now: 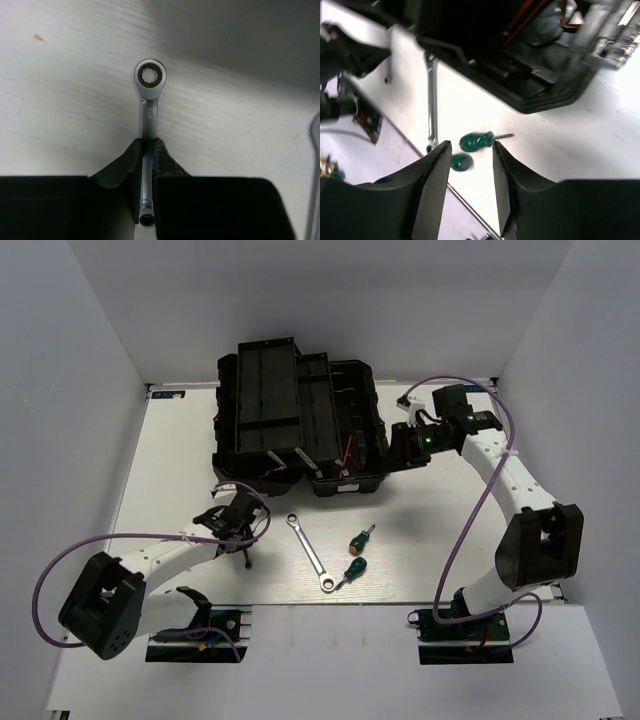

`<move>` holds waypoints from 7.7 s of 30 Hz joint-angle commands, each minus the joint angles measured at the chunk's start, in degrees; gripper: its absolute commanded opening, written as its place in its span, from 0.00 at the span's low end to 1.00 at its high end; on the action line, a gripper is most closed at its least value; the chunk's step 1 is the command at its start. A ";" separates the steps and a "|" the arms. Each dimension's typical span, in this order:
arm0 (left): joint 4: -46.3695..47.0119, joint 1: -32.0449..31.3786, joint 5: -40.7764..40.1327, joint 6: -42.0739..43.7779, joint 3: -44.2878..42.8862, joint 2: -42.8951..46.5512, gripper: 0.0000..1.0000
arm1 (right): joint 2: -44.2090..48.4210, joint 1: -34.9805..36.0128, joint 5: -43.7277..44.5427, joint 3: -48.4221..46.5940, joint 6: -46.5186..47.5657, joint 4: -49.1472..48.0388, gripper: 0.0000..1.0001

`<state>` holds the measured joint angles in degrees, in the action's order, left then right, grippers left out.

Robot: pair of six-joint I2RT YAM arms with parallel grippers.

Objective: Sort the tools into containers

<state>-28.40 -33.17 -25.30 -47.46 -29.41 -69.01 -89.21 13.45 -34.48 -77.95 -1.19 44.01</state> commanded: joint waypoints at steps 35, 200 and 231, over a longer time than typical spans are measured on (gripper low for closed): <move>-9.66 -0.15 36.92 29.97 -45.81 1.79 0.00 | 6.24 4.74 -12.72 6.58 23.25 10.04 0.48; -17.30 15.68 20.47 18.55 -38.53 26.91 0.89 | -37.88 26.72 42.58 -58.28 -13.31 -47.62 0.00; -2.02 15.68 39.88 20.30 -30.19 20.32 0.53 | -28.32 23.91 31.93 -49.06 -5.94 -37.51 0.32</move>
<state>-36.73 -17.74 8.91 -28.03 -61.43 -48.23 -126.65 38.28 -2.79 -128.07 -13.13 6.72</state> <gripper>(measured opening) 0.632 0.357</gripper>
